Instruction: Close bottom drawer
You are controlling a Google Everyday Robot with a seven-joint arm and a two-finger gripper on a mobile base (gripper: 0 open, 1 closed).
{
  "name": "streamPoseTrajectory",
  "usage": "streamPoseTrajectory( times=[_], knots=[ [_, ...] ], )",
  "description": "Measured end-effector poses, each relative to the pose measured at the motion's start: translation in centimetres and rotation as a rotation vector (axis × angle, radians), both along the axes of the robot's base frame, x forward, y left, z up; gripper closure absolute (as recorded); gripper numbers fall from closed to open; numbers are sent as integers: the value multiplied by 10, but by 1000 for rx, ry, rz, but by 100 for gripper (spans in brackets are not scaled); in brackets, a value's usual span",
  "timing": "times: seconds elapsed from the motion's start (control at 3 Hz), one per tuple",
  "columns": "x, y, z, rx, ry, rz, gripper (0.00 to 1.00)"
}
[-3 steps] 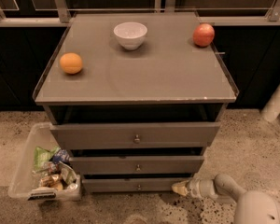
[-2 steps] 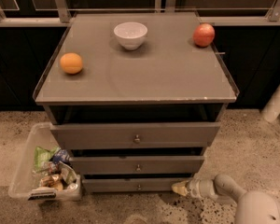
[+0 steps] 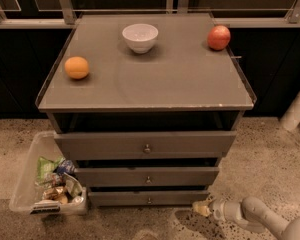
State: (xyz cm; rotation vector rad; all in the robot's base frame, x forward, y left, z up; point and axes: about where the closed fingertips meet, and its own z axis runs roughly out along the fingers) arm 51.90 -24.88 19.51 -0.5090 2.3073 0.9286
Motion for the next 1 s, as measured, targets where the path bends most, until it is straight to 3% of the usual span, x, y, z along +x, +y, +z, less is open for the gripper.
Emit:
streamPoseTrajectory(
  times=[0.33, 1.0],
  knots=[
    [-3, 4, -2, 4, 5, 6, 82],
    [-3, 4, -2, 4, 5, 7, 36]
  ],
)
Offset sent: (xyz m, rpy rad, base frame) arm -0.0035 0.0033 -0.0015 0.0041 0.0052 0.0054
